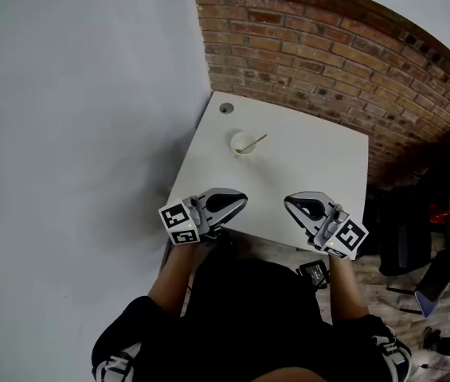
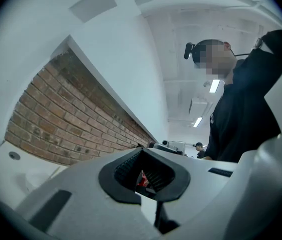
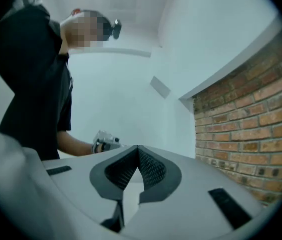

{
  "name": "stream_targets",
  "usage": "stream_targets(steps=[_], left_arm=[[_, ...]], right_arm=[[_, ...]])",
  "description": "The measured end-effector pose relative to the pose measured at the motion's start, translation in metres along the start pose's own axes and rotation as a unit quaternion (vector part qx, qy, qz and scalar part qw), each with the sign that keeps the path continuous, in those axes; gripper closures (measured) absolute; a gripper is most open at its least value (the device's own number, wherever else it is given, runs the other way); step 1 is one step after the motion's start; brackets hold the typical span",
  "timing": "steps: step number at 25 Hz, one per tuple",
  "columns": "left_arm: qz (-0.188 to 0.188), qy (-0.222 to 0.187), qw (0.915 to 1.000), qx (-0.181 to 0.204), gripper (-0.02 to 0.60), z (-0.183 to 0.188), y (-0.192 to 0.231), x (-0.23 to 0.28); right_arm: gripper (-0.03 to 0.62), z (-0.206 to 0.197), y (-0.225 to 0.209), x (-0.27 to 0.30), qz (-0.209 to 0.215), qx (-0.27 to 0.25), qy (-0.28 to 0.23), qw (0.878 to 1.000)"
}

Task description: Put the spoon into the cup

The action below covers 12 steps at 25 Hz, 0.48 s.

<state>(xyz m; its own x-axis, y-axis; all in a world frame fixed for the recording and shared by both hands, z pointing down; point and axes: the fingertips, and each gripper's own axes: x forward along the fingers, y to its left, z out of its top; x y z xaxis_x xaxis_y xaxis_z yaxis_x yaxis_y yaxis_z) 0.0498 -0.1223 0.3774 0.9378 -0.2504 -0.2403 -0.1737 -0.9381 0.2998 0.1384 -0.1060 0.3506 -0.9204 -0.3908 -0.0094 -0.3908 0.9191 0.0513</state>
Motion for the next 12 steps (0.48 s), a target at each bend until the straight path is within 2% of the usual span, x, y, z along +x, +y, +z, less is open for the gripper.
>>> stream_targets(steps=[2,4,8,12], left_arm=[[0.005,0.010,0.9999,-0.007,0.566,-0.021,-0.036,0.010],[0.011,0.023,0.9996,-0.013,0.566,-0.047,-0.073,0.022],[0.044,0.023,0.9986,-0.020,0.566,-0.076,-0.139,0.023],[0.054,0.045,0.9973,-0.019,0.566,-0.085,-0.173,0.001]], right_arm=[[0.588,-0.008,0.025,-0.021,0.004,-0.022,0.029,0.999],[0.588,-0.011,0.051,-0.051,0.011,-0.019,0.021,1.000],[0.588,-0.031,0.098,-0.100,0.019,0.027,0.000,0.999],[0.588,-0.046,0.138,-0.104,0.051,0.050,0.001,0.997]])
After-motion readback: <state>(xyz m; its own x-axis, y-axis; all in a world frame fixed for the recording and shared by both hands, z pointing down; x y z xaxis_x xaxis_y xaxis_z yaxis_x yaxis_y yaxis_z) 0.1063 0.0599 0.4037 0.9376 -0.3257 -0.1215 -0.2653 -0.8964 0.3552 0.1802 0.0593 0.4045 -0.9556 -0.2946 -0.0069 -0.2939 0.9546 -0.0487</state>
